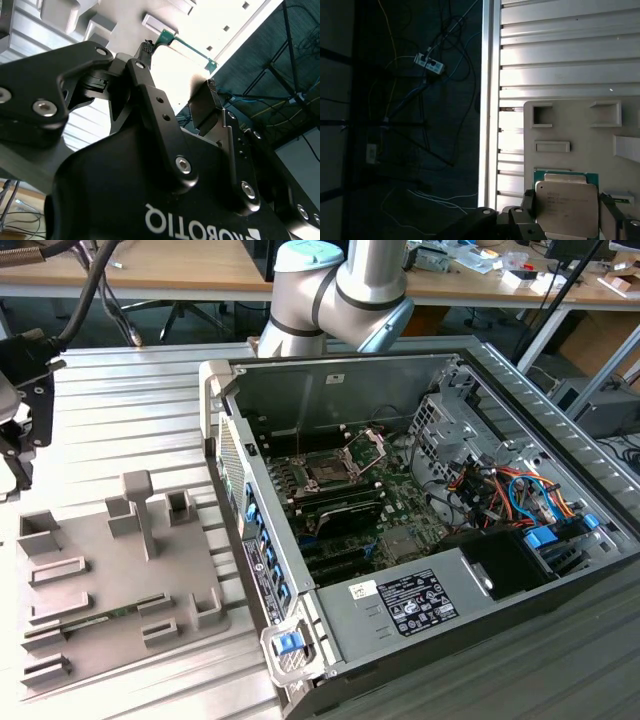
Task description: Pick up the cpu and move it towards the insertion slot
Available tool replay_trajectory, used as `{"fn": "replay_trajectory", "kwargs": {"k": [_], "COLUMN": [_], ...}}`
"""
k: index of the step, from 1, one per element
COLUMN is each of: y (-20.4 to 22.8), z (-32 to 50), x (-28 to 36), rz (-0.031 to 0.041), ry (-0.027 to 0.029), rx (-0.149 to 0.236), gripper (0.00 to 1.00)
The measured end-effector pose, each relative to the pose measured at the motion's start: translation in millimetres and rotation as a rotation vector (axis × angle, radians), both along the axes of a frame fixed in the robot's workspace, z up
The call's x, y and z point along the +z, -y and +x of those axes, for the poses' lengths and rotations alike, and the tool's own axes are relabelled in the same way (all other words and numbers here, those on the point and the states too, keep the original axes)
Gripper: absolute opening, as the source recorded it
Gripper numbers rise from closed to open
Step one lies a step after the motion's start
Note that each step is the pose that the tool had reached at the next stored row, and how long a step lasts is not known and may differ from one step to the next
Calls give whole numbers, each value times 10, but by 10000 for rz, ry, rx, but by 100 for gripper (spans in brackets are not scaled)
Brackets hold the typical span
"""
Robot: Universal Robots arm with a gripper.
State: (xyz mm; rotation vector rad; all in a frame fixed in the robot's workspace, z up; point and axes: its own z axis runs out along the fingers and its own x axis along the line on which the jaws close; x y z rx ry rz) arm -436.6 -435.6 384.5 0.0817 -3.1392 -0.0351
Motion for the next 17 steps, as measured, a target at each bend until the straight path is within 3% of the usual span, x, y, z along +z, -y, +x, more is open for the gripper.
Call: {"fn": "replay_trajectory", "kwargs": {"k": [7,17], "y": [0,0], "z": [0,0], "x": [36,145], "rz": [4,11], "ry": [-1,0], "rx": [8,9], "gripper": [55,55]}}
